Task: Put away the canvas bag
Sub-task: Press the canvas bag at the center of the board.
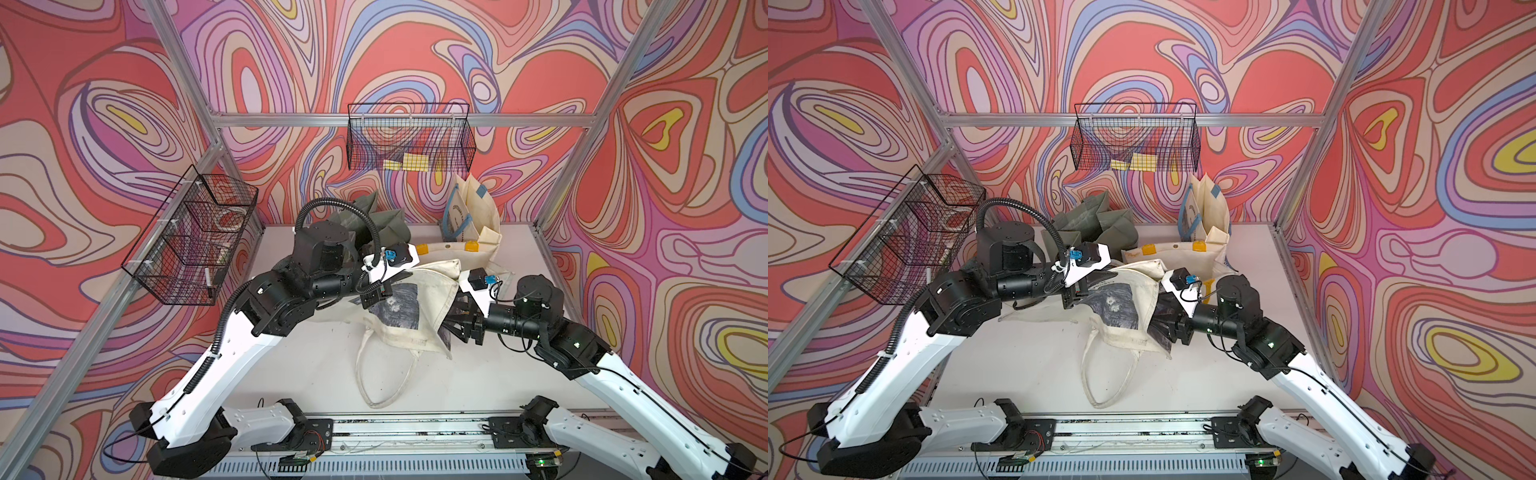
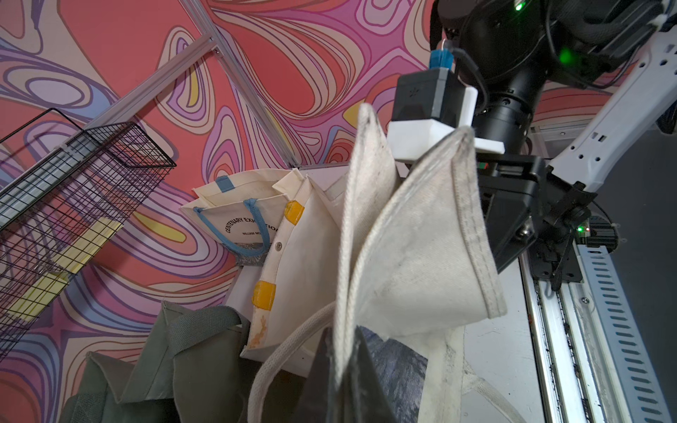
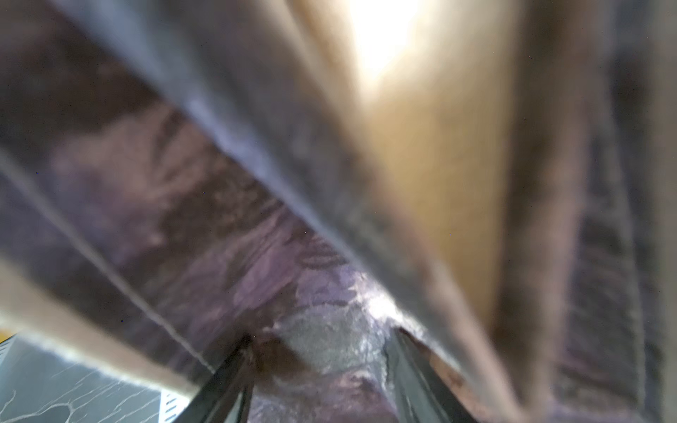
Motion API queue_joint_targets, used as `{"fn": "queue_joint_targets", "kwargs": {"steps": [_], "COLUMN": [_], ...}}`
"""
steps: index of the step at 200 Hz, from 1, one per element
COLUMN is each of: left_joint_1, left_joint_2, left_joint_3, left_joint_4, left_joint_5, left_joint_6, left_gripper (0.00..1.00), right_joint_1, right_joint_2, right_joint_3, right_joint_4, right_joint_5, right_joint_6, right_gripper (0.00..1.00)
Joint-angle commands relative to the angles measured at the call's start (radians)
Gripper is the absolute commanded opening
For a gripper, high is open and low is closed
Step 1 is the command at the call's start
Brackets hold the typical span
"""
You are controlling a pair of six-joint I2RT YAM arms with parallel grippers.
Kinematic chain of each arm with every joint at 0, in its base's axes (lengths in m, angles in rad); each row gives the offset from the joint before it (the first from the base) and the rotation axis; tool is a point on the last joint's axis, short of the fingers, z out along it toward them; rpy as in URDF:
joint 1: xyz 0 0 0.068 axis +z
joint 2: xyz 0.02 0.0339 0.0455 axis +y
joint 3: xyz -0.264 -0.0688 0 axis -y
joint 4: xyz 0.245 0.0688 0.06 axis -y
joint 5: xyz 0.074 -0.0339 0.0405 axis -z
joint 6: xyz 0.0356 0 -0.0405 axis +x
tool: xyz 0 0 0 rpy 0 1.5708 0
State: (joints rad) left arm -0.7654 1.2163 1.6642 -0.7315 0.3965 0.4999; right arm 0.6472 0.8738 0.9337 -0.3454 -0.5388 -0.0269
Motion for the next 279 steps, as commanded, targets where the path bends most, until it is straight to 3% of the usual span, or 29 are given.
{"fn": "queue_joint_targets", "kwargs": {"steps": [1, 62, 111, 176, 203, 238, 279], "left_joint_1": [-0.018, 0.011, 0.020, 0.020, 0.020, 0.020, 0.020], "left_joint_2": [-0.021, -0.032, -0.023, -0.017, -0.013, 0.003, 0.009], "left_joint_3": [0.023, 0.029, 0.036, 0.040, 0.046, 0.074, 0.081], "left_joint_4": [0.126, 0.040, 0.052, 0.064, 0.054, -0.009, -0.018], "left_joint_5": [0.139, 0.071, 0.072, 0.092, 0.135, 0.193, 0.216], "left_joint_6": [-0.014, 0.047, 0.047, 0.023, 0.014, 0.021, 0.029], "left_gripper": [0.00, 0.00, 0.00, 0.00, 0.00, 0.00, 0.00], "right_joint_1": [0.004, -0.006, -0.005, -0.005, -0.006, -0.006, -0.006], "right_joint_2": [0.062, -0.113, -0.095, -0.088, -0.040, -0.077, -0.043], "right_joint_3": [-0.027, 0.109, 0.288, 0.310, 0.308, 0.230, 0.241], "right_joint_4": [0.044, -0.261, -0.397, -0.316, -0.353, -0.252, -0.244], "right_joint_5": [-0.036, 0.231, 0.174, 0.162, 0.231, 0.333, 0.242], "right_joint_6": [0.000, -0.113, -0.082, 0.012, -0.084, -0.242, -0.275], "right_gripper": [0.65, 0.78, 0.98, 0.98, 0.98, 0.98, 0.97]}}
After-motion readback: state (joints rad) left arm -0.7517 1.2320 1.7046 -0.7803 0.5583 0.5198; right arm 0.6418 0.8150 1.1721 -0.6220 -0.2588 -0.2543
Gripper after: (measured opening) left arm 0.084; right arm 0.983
